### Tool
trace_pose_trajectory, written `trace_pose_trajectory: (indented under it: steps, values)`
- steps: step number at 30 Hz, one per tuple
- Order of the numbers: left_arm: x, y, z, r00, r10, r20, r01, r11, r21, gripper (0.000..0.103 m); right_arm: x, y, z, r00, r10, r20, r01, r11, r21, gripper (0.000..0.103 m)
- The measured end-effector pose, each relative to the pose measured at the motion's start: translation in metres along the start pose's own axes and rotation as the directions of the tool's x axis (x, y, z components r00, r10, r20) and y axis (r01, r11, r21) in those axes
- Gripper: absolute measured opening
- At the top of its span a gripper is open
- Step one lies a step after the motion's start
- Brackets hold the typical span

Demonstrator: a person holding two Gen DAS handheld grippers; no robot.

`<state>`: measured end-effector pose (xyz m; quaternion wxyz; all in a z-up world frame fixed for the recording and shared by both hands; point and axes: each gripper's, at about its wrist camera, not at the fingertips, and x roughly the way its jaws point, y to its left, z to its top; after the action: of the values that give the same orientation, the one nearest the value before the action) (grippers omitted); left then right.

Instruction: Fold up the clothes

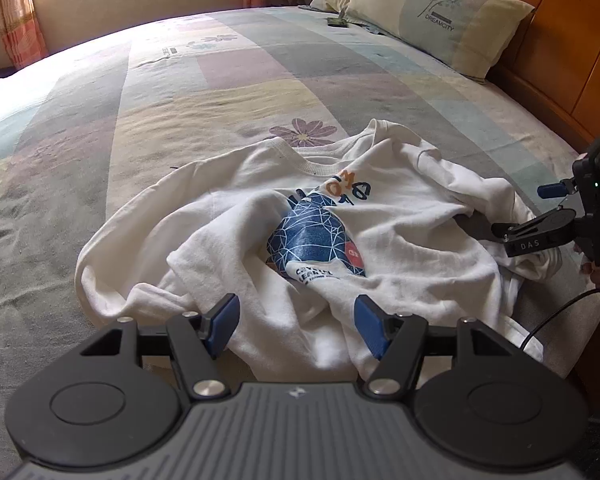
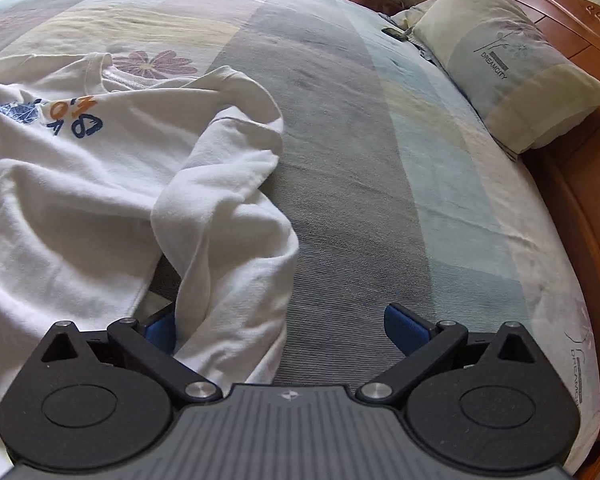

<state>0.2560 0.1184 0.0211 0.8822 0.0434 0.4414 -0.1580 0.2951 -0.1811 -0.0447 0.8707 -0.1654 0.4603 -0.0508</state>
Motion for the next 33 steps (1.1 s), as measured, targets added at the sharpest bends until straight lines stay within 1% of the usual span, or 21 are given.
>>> trace_pose_trajectory:
  steps: [3, 5, 6, 8, 11, 15, 17, 19, 20, 21, 22, 23, 24, 26, 30, 32, 33]
  values:
    - [0.002, -0.003, 0.003, 1.0, 0.014, -0.004, -0.014, 1.0, -0.009, 0.064, 0.007, -0.03, 0.006, 0.993, -0.115, 0.006, 0.115, 0.993, 0.003, 0.103]
    - [0.003, -0.006, 0.005, 1.0, 0.025, -0.005, -0.025, 1.0, -0.017, 0.064, 0.014, -0.053, 0.012, 0.989, -0.148, 0.008, 0.148, 0.989, 0.018, 0.103]
    - [0.003, -0.009, 0.007, 1.0, 0.025, 0.0, -0.025, 0.999, -0.02, 0.064, 0.019, -0.065, 0.014, 0.989, -0.149, 0.007, 0.148, 0.988, 0.031, 0.103]
    - [0.002, -0.014, 0.011, 1.0, 0.024, 0.009, -0.024, 0.999, -0.026, 0.064, 0.027, -0.086, 0.02, 0.99, -0.139, -0.009, 0.139, 0.988, 0.071, 0.103]
    - [0.0, -0.024, 0.016, 1.0, 0.011, 0.019, -0.01, 1.0, -0.027, 0.064, 0.032, -0.111, 0.024, 0.994, -0.113, -0.001, 0.112, 0.984, 0.137, 0.103]
    - [0.002, -0.037, 0.022, 1.0, 0.02, 0.018, -0.019, 1.0, -0.019, 0.064, 0.047, -0.14, 0.028, 1.0, -0.017, -0.019, 0.021, 0.979, 0.203, 0.103]
    - [0.004, -0.043, 0.024, 1.0, 0.023, 0.016, -0.023, 1.0, -0.017, 0.064, 0.055, -0.16, 0.029, 1.0, 0.01, -0.018, -0.004, 0.963, 0.27, 0.103]
    - [0.006, -0.05, 0.026, 1.0, 0.02, 0.01, -0.02, 1.0, -0.013, 0.065, 0.066, -0.177, 0.031, 0.998, 0.005, -0.061, 0.016, 0.939, 0.345, 0.103]
    - [0.008, -0.053, 0.027, 1.0, 0.017, 0.007, -0.017, 1.0, -0.011, 0.065, 0.069, -0.182, 0.03, 0.997, 0.019, -0.08, 0.013, 0.924, 0.381, 0.103]
    - [0.011, -0.057, 0.028, 1.0, 0.011, 0.003, -0.011, 1.0, -0.01, 0.065, 0.07, -0.182, 0.028, 0.995, 0.051, -0.087, -0.012, 0.917, 0.399, 0.103]
    - [0.014, -0.061, 0.028, 1.0, 0.005, -0.002, -0.005, 1.0, -0.009, 0.065, 0.069, -0.179, 0.026, 0.993, 0.082, -0.084, -0.043, 0.919, 0.392, 0.103]
    - [0.016, -0.064, 0.029, 1.0, 0.0, -0.007, 0.0, 1.0, -0.008, 0.065, 0.066, -0.172, 0.022, 0.992, 0.106, -0.076, -0.071, 0.93, 0.361, 0.103]
    - [0.019, -0.066, 0.029, 1.0, -0.003, -0.014, 0.003, 1.0, -0.007, 0.065, 0.064, -0.163, 0.019, 0.991, 0.108, -0.075, -0.078, 0.942, 0.327, 0.103]
    - [0.024, -0.07, 0.029, 1.0, -0.009, -0.028, 0.009, 1.0, -0.004, 0.065, 0.067, -0.149, 0.01, 0.988, 0.125, -0.087, -0.094, 0.95, 0.297, 0.103]
    - [0.035, -0.079, 0.03, 0.998, -0.02, -0.056, 0.02, 1.0, 0.001, 0.065, 0.081, -0.146, -0.009, 0.979, 0.178, -0.101, -0.131, 0.925, 0.357, 0.103]
    - [0.041, -0.083, 0.03, 0.997, -0.026, -0.07, 0.026, 1.0, 0.004, 0.065, 0.082, -0.155, -0.009, 0.982, 0.15, -0.118, -0.1, 0.931, 0.352, 0.103]
    - [0.043, -0.085, 0.03, 0.997, -0.029, -0.077, 0.029, 1.0, 0.005, 0.065, 0.082, -0.16, -0.008, 0.984, 0.128, -0.126, -0.079, 0.94, 0.333, 0.103]
